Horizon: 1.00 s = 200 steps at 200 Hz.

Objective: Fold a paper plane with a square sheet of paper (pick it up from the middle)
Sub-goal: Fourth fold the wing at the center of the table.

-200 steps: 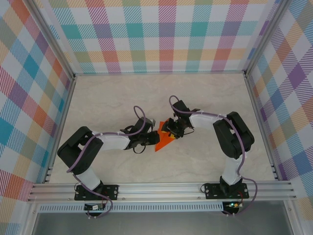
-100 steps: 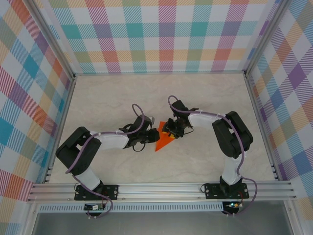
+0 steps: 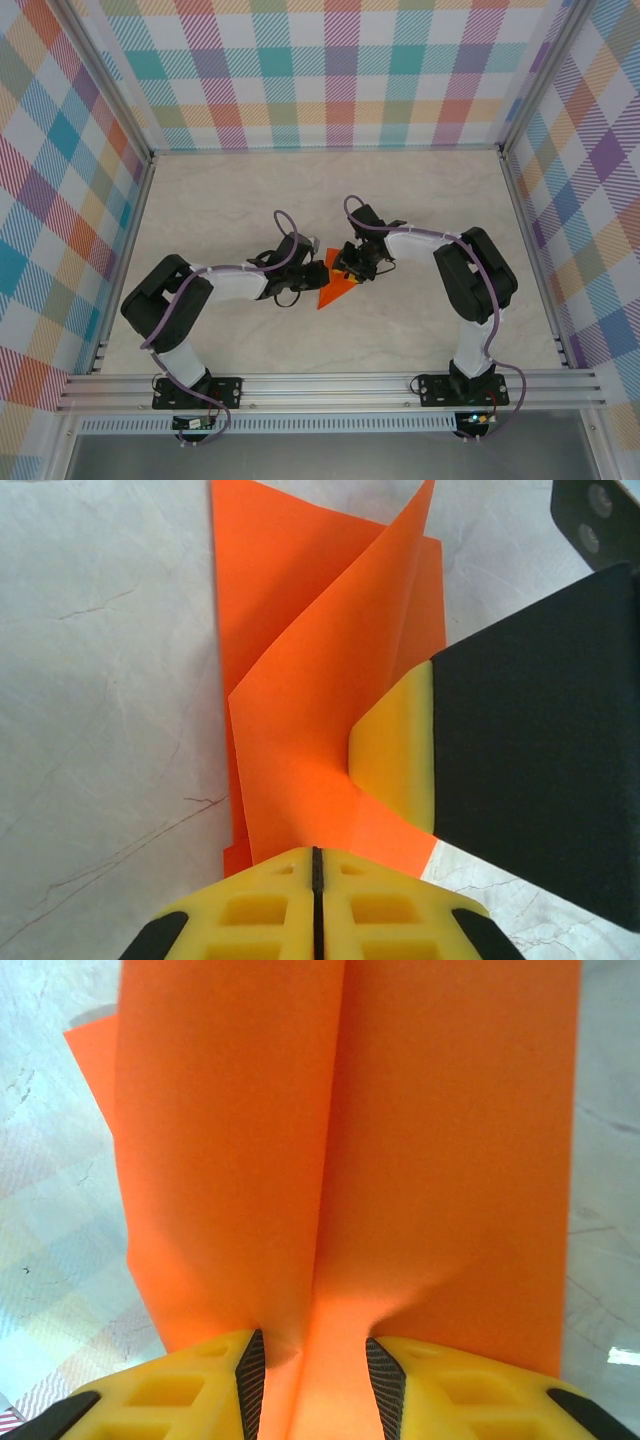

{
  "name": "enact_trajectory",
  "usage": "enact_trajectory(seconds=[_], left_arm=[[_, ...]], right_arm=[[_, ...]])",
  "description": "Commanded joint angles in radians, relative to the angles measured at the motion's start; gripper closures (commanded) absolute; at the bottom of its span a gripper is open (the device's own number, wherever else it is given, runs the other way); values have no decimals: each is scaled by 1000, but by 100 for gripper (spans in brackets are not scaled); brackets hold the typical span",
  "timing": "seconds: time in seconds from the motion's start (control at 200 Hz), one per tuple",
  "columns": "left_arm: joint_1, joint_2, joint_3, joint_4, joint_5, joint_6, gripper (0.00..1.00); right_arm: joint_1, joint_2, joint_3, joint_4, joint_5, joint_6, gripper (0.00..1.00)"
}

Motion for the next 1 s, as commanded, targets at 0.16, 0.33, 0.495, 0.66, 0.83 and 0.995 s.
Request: enact_trajectory(seconds=[0.16, 0.33, 0.495, 0.66, 0.83, 0.995], left_arm=[[12, 41, 26, -5, 8, 7, 92], [11, 49, 27, 1, 9, 11, 92], [12, 54, 28, 3, 12, 12, 92], [13, 60, 26, -3, 9, 11, 92], [12, 63, 26, -12, 4, 15, 93], [13, 67, 29, -27, -1, 16, 93]], right_arm=[[-6, 92, -51, -171, 155, 17, 63], [-6, 97, -46, -185, 164, 18, 65], [-6, 96, -48, -185, 169, 22, 67], [-6, 99, -45, -187, 169, 22, 67], [-6, 103, -45, -191, 169, 22, 67], [-4, 110, -43, -192, 168, 20, 68]])
